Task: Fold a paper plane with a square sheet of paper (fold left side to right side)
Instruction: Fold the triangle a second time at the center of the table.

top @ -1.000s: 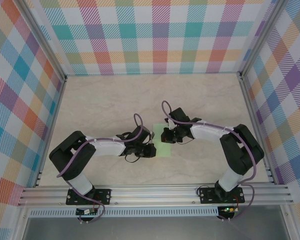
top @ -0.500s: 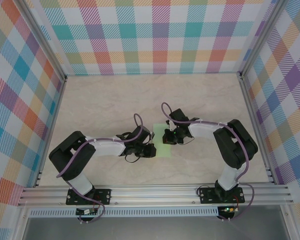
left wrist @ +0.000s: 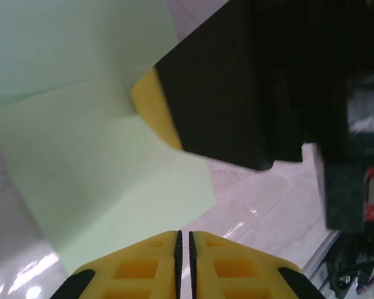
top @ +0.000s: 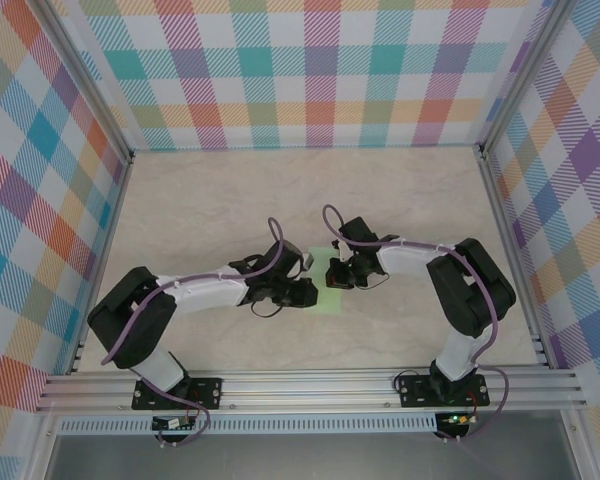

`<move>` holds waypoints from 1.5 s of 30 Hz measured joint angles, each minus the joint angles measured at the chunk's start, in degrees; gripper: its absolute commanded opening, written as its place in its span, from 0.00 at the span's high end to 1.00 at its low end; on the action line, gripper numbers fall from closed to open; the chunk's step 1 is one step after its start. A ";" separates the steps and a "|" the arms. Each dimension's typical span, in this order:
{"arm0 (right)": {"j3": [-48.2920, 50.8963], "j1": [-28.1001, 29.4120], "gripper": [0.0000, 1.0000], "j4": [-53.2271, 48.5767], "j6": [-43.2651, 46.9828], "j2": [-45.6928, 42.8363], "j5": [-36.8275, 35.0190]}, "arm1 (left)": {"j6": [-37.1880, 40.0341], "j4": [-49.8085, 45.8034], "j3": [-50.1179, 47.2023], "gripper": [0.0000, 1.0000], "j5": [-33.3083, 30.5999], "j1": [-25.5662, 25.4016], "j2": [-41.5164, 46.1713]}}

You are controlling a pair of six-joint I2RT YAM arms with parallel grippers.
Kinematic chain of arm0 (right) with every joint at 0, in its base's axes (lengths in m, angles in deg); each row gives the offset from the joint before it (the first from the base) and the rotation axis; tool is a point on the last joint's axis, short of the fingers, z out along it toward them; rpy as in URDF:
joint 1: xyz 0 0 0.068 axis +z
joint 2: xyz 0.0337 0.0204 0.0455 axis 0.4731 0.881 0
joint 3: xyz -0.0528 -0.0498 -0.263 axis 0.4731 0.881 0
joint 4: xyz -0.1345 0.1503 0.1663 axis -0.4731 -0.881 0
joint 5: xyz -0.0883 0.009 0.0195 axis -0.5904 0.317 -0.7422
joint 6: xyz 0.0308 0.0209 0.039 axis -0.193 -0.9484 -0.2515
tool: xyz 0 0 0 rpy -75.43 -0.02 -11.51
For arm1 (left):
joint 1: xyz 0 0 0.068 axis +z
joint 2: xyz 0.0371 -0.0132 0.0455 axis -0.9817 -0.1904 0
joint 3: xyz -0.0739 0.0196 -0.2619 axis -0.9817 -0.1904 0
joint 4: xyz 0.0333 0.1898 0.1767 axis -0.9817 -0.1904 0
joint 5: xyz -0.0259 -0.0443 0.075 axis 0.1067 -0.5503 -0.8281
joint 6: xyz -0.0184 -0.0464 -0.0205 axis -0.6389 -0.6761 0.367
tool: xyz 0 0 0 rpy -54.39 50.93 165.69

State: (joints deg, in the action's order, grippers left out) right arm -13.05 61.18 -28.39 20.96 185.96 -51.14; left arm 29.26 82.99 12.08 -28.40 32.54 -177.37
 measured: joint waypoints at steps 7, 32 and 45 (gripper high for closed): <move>0.00 0.00 1.00 0.00 0.00 0.00 0.00 | 0.24 1.40 1.62 0.87 0.94 0.31 -7.52; -0.70 0.00 1.00 -0.92 0.07 0.44 -0.11 | -4.13 14.99 -15.15 0.88 1.95 0.94 0.83; -1.11 -0.02 0.68 -1.77 0.55 -0.61 0.15 | -5.33 5.77 -16.61 0.66 2.36 4.70 10.49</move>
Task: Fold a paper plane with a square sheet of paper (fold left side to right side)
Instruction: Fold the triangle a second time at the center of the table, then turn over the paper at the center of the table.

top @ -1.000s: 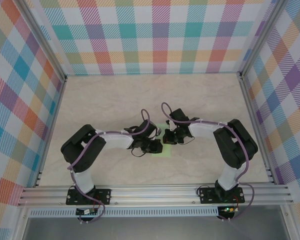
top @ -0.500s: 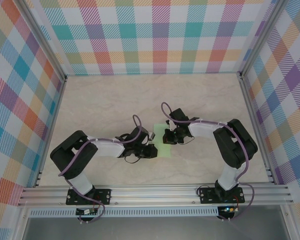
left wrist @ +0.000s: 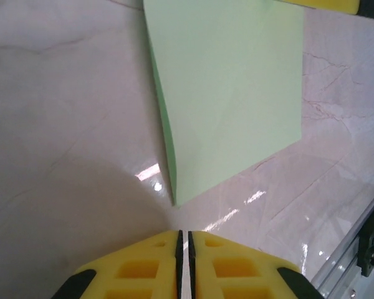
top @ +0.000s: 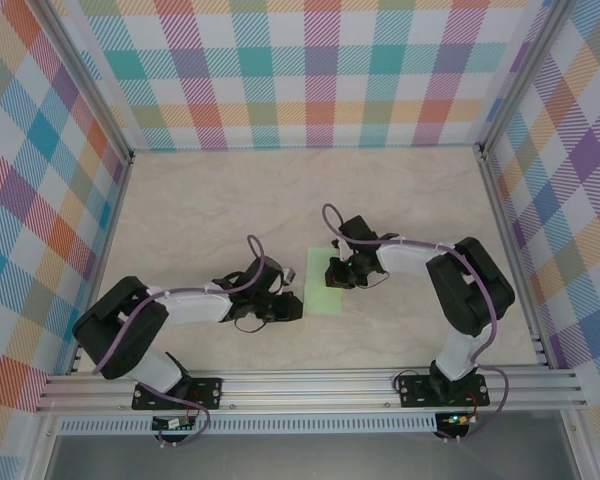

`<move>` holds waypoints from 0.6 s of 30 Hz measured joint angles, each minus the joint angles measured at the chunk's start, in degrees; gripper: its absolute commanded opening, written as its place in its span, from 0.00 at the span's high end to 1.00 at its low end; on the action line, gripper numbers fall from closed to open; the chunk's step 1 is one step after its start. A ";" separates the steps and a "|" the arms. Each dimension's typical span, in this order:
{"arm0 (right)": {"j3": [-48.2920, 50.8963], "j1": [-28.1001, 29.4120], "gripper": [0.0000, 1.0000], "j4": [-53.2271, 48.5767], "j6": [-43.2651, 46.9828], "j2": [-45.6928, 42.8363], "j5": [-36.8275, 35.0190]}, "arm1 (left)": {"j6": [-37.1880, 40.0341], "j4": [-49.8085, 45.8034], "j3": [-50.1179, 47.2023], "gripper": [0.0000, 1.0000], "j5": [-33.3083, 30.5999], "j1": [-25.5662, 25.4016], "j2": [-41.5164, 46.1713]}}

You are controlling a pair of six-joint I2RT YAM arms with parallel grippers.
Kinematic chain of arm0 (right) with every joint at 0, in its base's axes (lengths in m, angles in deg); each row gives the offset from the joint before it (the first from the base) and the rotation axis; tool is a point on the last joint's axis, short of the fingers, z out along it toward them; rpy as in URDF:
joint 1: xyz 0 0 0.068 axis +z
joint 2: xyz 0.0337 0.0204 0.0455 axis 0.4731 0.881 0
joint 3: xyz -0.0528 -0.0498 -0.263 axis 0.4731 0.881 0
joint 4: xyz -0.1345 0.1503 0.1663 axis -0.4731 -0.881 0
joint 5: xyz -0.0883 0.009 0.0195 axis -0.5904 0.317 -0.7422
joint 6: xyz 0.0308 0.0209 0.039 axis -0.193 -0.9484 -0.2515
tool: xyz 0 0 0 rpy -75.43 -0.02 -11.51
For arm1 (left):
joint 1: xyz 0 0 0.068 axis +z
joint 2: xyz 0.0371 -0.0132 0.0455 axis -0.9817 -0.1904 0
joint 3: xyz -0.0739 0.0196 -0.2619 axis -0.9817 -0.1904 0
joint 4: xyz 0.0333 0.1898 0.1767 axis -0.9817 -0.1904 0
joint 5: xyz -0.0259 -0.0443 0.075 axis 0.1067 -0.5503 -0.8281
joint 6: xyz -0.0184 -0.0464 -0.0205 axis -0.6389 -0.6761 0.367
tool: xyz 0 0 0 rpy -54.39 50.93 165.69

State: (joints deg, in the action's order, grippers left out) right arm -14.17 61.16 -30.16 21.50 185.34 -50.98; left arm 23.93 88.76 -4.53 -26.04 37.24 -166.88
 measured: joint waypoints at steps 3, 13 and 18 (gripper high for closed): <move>-0.20 0.00 0.50 -1.64 0.90 -4.68 -2.03 | 0.70 -1.44 2.62 0.56 0.13 2.82 1.79; 5.68 -0.31 0.17 -4.55 1.77 -27.39 -10.36 | 1.68 2.29 10.43 0.47 2.86 5.35 -9.05; 11.80 -0.31 0.14 -5.68 0.37 -32.13 -10.03 | 1.66 3.87 12.61 0.59 3.52 5.35 -15.28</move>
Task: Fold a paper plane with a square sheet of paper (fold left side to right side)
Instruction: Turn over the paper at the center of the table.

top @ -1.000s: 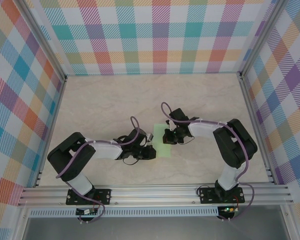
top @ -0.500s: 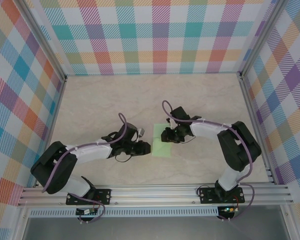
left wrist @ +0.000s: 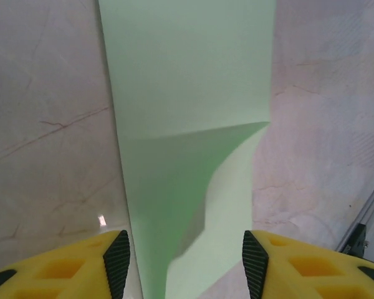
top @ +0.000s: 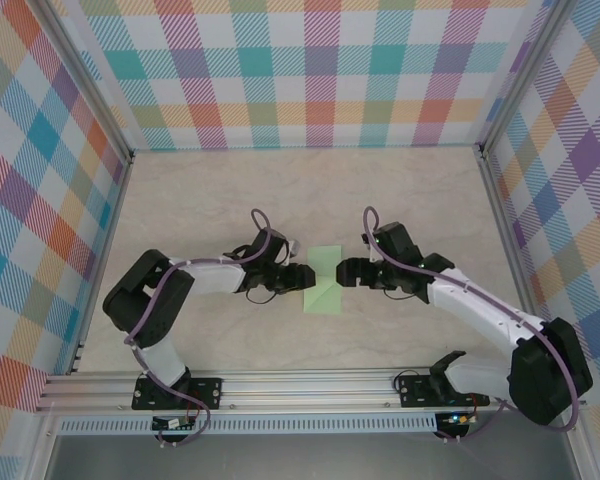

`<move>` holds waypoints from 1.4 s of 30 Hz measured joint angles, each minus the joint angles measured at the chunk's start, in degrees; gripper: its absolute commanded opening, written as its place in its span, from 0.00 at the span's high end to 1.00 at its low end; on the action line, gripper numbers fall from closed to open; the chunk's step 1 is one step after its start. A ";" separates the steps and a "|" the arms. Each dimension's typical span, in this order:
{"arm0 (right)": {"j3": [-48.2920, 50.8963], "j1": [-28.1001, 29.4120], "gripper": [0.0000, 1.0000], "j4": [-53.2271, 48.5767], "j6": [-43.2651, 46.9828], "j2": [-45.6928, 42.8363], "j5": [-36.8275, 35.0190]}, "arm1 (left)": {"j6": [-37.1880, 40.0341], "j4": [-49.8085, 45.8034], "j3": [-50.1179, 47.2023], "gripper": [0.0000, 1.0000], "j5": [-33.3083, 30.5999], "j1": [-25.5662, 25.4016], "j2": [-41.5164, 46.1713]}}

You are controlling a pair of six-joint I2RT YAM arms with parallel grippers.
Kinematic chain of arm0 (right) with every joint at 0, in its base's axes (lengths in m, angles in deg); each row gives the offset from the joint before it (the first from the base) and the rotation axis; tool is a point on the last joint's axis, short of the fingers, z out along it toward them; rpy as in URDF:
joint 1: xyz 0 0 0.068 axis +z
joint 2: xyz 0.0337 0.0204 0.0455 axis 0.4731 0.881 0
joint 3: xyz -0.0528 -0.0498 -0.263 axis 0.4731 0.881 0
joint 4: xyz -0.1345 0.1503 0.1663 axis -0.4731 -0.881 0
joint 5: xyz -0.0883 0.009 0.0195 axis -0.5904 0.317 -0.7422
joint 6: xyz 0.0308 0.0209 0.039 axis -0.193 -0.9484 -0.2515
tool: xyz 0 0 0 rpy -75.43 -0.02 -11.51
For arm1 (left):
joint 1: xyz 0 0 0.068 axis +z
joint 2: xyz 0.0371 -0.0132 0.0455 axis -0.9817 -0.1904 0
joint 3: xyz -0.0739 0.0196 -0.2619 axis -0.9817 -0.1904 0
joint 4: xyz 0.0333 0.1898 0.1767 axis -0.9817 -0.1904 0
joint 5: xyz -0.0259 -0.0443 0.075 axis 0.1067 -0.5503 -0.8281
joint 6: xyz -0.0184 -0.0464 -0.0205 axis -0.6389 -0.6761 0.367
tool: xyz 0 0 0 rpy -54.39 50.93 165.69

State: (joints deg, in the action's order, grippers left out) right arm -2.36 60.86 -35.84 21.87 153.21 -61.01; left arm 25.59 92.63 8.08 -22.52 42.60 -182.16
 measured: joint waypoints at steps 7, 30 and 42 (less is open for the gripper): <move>1.57 0.00 0.13 2.36 -0.52 1.88 5.53 | -0.02 1.38 0.11 0.83 -0.15 0.00 -0.48; -4.26 -0.02 0.66 20.72 -9.07 29.27 21.31 | 0.48 0.59 -2.19 0.72 -4.33 0.26 4.90; -4.22 -5.25 0.92 24.63 -8.24 20.61 25.11 | -1.53 -2.80 -7.04 0.07 -7.58 6.91 24.74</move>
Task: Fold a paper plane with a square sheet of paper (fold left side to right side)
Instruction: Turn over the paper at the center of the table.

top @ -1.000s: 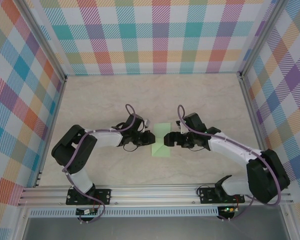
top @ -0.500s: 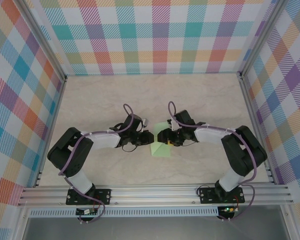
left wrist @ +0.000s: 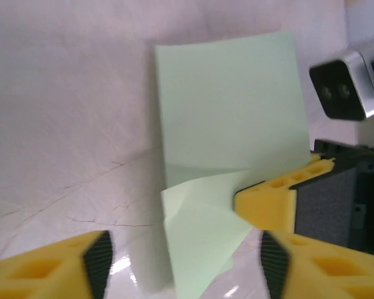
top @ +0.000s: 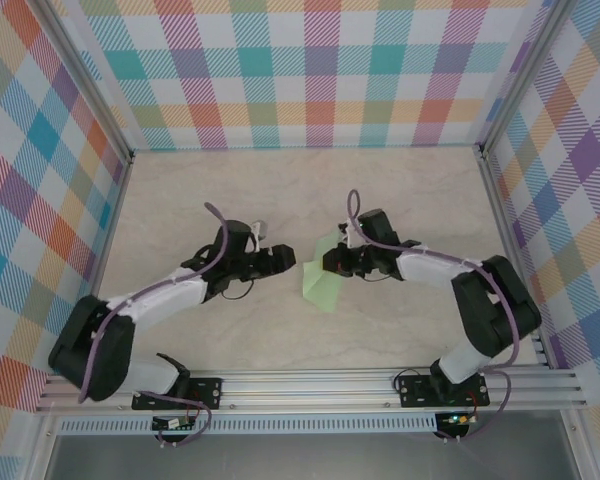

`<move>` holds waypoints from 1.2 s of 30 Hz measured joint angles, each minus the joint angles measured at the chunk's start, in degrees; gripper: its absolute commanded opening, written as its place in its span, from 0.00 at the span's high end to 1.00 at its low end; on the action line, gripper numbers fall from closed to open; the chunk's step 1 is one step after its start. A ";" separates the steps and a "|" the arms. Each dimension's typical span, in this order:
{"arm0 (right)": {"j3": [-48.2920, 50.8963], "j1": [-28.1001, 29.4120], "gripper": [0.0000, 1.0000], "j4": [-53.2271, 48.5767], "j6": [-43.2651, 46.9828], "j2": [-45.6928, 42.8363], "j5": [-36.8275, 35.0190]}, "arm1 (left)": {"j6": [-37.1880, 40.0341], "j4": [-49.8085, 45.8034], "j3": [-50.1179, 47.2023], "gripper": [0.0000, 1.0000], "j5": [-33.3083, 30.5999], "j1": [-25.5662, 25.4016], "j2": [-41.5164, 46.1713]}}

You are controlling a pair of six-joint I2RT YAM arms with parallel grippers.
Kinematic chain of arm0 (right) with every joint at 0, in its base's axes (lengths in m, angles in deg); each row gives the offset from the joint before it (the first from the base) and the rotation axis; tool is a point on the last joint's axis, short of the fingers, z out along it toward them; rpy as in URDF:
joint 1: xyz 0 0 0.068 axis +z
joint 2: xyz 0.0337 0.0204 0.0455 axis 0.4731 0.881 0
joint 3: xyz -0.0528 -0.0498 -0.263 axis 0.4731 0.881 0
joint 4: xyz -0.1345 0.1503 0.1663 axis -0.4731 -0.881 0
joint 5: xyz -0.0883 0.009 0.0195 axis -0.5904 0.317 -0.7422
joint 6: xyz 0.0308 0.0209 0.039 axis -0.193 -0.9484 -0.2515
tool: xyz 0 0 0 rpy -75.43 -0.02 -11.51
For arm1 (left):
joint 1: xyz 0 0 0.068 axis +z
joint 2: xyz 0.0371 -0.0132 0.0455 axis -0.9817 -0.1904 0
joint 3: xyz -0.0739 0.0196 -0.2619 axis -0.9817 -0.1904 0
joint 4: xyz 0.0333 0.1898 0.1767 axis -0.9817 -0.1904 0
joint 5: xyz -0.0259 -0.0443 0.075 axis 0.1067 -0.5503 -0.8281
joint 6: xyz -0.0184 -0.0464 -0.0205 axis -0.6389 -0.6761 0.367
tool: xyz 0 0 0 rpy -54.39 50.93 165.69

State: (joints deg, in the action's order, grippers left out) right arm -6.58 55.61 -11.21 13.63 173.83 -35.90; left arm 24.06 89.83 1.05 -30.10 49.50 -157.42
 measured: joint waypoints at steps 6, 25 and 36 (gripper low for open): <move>-1.86 -7.23 0.91 3.45 -0.02 -14.21 5.77 | -2.12 0.61 0.35 0.00 0.02 3.91 18.21; -21.55 2.25 0.89 3.32 -0.72 -17.70 20.70 | -2.71 14.19 11.52 0.22 19.32 -3.72 14.73; -21.53 2.36 0.84 3.26 -3.58 -17.73 20.92 | -3.82 17.88 11.37 0.84 17.70 -4.92 14.69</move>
State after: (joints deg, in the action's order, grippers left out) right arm -28.11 57.97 -7.95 10.05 156.10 -14.98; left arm 20.24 107.71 12.41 -12.40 44.59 -142.73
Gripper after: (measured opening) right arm 0.143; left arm 0.224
